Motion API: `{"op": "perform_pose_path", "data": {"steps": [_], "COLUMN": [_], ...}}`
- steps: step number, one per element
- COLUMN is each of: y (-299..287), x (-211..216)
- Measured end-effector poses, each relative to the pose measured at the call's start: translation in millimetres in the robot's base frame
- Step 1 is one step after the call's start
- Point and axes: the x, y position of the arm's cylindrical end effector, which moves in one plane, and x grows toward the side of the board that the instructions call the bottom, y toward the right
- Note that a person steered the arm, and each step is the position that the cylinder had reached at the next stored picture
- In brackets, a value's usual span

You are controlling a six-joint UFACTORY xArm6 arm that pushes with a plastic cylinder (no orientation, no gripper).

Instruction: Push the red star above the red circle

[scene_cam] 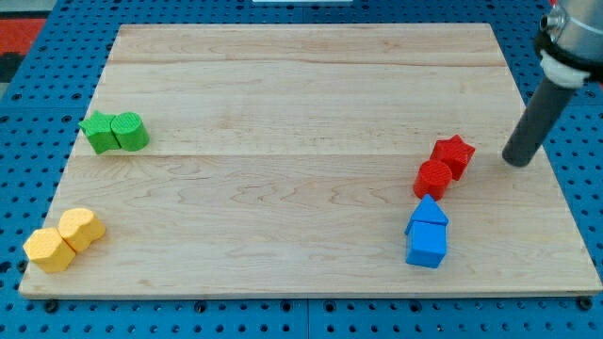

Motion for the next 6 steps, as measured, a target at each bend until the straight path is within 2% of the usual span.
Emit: {"op": "perform_pose_path", "data": {"steps": [3,6], "y": [-63.8,-38.8], "x": [-18.3,-30.1]}}
